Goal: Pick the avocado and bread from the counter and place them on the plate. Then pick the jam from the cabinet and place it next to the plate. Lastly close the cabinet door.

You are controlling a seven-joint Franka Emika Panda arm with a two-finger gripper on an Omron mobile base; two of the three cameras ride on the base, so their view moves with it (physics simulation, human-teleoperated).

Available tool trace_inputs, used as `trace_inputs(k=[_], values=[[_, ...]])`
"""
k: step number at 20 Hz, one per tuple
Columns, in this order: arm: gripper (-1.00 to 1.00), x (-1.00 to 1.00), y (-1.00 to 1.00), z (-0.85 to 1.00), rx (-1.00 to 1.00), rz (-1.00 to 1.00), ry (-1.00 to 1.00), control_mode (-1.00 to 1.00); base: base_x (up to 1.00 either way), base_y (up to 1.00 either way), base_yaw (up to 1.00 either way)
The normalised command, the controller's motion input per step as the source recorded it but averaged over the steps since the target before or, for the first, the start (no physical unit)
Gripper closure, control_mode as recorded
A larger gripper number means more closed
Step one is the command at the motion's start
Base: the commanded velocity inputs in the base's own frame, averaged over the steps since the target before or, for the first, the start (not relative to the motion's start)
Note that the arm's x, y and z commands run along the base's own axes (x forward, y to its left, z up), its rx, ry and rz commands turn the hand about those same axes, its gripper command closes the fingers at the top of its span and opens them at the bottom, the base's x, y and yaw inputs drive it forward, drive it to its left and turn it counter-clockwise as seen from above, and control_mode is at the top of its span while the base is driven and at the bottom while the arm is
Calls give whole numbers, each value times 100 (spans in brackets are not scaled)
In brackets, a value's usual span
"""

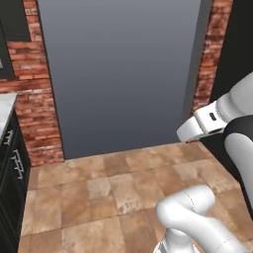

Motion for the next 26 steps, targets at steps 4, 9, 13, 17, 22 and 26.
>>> trace_inputs(k=[4,9,13,17,22,26], values=[[-100,0,0,0,0,0,0,100,64,-10,23],[-100,0,0,0,0,0,0,100,61,-6,23],[-100,0,0,0,0,0,0,100,59,-4,24],[-100,0,0,0,0,0,0,100,61,-3,25],[-100,0,0,0,0,0,0,100,65,-4,26],[-100,0,0,0,0,0,0,100,58,-7,28]])
